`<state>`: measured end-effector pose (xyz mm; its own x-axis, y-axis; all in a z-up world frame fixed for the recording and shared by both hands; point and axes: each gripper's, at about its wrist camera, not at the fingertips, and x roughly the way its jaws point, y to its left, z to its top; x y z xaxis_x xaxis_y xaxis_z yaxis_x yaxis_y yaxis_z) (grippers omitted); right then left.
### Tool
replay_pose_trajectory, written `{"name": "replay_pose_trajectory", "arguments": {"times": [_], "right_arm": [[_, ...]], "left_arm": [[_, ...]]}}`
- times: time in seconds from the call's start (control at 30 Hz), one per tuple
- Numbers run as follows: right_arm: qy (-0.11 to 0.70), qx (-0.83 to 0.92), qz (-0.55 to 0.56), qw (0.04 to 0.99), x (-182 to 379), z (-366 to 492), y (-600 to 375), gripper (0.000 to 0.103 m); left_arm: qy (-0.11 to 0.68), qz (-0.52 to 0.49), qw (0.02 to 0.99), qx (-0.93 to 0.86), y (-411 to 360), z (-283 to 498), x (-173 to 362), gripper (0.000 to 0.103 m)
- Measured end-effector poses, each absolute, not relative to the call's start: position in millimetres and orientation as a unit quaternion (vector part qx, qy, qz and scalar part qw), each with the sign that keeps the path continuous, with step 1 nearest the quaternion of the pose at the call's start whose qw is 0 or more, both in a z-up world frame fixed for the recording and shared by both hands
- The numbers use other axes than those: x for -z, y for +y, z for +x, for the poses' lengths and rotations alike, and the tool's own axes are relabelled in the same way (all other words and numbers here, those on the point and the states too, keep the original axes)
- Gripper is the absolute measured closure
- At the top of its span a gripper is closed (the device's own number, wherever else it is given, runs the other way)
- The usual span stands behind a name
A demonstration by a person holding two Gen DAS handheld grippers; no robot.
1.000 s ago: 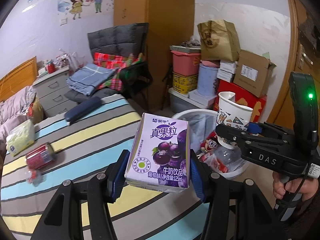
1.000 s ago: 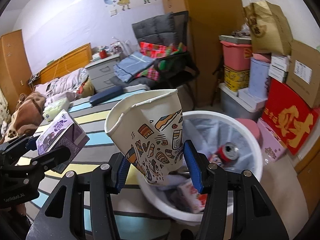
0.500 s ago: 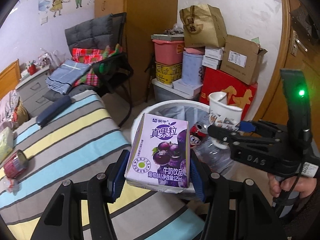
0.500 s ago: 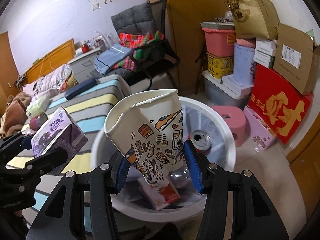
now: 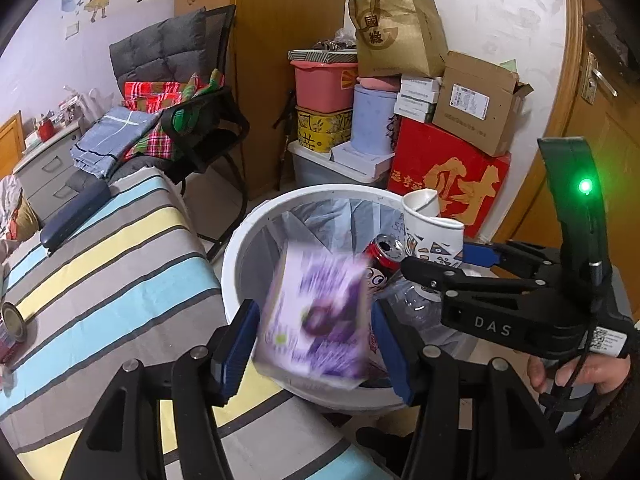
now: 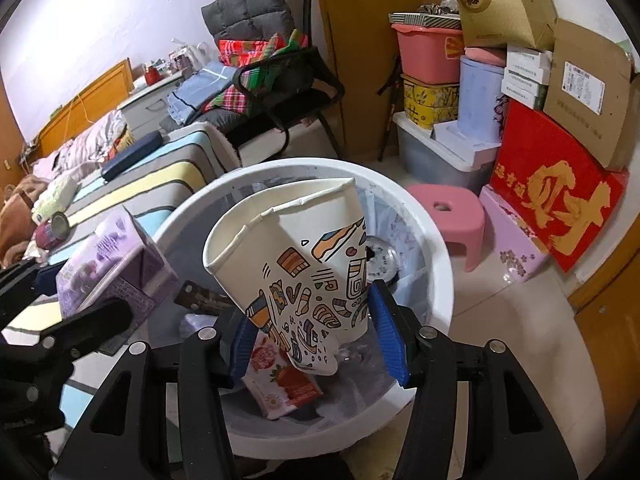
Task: Collect trash
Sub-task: 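Open both tools to drop the cup and milk box into the wastebasket, then move both open tools back over the table toward the red can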
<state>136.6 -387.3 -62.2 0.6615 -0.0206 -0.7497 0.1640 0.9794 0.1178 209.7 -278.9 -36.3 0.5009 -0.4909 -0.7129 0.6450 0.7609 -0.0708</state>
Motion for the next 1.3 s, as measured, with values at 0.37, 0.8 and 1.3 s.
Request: {"name": "replay_pose_trajectory", "arguments": {"times": [0.37,0.8,1.3], "right_arm": [[0.389,0.058,0.094,0.915,56,132,-387,0.036],[0.358,0.047,0.087,0.928,40,130,-366,0.036],[0.340,-0.033,0.065,0.937,29,143,-297,0.036]], "left_arm": [[0.365,0.085,0.871,0.319,-260,211,27,0.036],[0.346,0.063,0.895,0.276,-208,206,7,0.036],[0.336,0.025,0.922,0.189,-111,203,-3,0.036]]}}
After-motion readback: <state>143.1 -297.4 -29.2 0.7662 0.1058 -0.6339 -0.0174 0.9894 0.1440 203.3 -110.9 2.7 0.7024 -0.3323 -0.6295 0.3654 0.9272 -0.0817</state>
